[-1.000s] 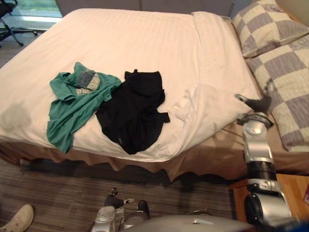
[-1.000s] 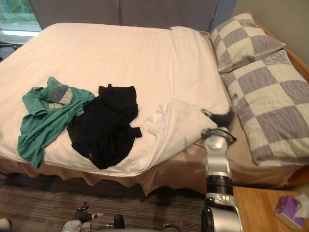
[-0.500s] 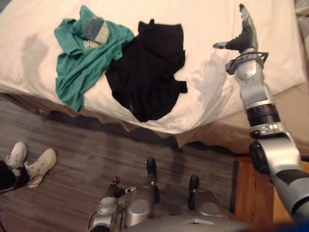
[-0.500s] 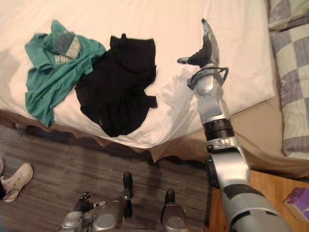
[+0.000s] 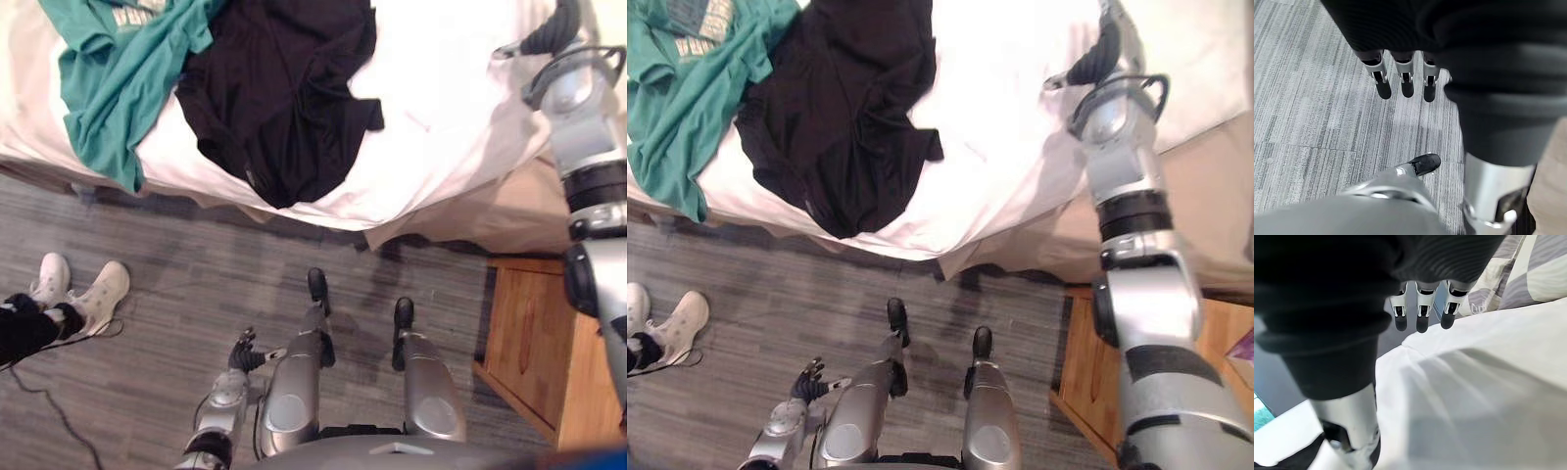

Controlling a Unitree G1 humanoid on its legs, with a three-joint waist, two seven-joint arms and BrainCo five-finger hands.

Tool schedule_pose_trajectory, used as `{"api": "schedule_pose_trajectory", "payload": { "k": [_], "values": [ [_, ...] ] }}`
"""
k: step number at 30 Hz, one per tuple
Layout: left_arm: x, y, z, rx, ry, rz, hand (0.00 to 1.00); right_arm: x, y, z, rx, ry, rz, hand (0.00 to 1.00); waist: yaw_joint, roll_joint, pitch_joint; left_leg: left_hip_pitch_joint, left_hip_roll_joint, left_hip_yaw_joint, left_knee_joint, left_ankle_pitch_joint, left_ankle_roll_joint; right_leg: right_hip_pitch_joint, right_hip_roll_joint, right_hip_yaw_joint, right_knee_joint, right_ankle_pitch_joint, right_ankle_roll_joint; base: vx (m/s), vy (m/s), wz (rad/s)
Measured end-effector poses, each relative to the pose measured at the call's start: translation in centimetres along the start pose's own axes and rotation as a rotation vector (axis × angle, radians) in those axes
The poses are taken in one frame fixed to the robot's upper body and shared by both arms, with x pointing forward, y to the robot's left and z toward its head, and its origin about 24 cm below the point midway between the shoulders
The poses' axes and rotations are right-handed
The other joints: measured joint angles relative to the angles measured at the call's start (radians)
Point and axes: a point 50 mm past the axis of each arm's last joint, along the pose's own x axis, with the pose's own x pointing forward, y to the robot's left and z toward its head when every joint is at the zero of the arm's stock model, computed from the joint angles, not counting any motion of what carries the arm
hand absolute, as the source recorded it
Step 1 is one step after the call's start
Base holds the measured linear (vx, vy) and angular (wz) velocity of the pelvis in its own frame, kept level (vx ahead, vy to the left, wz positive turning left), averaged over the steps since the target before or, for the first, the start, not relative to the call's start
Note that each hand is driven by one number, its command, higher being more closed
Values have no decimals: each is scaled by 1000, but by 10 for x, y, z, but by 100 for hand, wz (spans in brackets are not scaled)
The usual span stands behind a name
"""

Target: Tidy the bed and pick cloth on bed and put in laundry

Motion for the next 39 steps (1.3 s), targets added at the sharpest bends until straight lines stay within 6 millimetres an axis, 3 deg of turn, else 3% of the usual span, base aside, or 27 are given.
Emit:
{"api": "schedule_pose_trajectory", "payload": {
  "k": [1, 2, 6, 13, 18, 22, 26, 29, 32, 35, 36, 39],
  "values": [
    [3, -4, 8, -26, -24, -5, 0, 3, -8, 4, -3, -16, -15, 0, 3, 8, 4, -31, 1, 1, 0, 5, -5, -44, -1, 0, 24, -4, -2, -77, -11, 2],
    [4, -6, 10, -37, -31, -4, 0, 4, -10, 7, 3, -25, -21, 100, 3, 10, 5, -47, 2, 1, -1, 4, -7, -66, -2, 1, 37, -8, -4, -63, -11, 1],
    [5, -21, 18, -94, -58, -16, 0, 5, -9, 18, 0, -68, -10, 100, 3, 11, 6, -111, 6, 25, -3, 13, -16, -171, -12, 10, 117, -31, -13, -39, -30, 2],
    [4, -30, 25, -190, -82, -15, 0, 9, -8, 38, -17, -123, 21, 100, -23, 11, 6, -106, 16, 64, -5, 7, -24, -178, -19, -5, 140, -38, -20, -5, -22, -2],
    [4, -39, 28, -252, -79, -28, 0, 1, 10, 26, 32, -100, 70, 100, -24, 8, 4, -15, 12, 87, -3, -10, -21, -89, -28, -11, 140, -38, -20, 38, 6, -6],
    [4, -42, 29, -274, -74, -32, 0, -13, 8, 29, 162, -152, 22, 100, -30, 7, 4, 42, 14, 132, -5, -31, -15, -30, -30, -4, 105, -38, -20, 19, 6, -18],
    [4, -43, 25, -273, -50, -46, 0, -30, 8, 14, 300, -104, -56, 100, -57, 6, 3, 113, 15, 155, -3, -36, -16, 37, -30, 2, 94, -38, -20, 24, 0, -15],
    [4, -44, 24, -266, -41, -50, 0, -43, 10, 6, 346, -94, -89, 100, -59, 0, -8, 148, 20, 185, -4, -46, -24, 63, -22, 29, 80, -38, -19, -2, -17, -30],
    [3, -45, 17, -259, -11, -50, 0, -60, 25, -9, 427, -42, -90, 100, -62, -3, -11, 202, 28, 217, -5, -60, -21, 108, -10, 51, 56, -36, -16, 8, -22, -34],
    [-4, -44, -4, -222, 61, -51, 0, -94, 53, -41, 500, 73, -39, 100, -79, -12, -68, 224, 35, 231, -5, -70, -23, 131, -1, 58, 32, -34, -14, 45, -28, -20],
    [-5, -44, -8, -222, 77, -52, 0, -104, 60, -50, 514, 111, -31, 0, -79, -17, -72, 239, 37, 238, -5, -71, -24, 144, 1, 66, 27, -34, -13, 63, -23, -22],
    [-10, -43, -18, -219, 107, -49, 0, -139, 78, -79, 568, 236, -18, 0, -82, -24, -95, 266, 42, 249, -4, -72, -25, 173, 8, 83, 7, -30, -9, 55, -23, -16]
  ]
}}
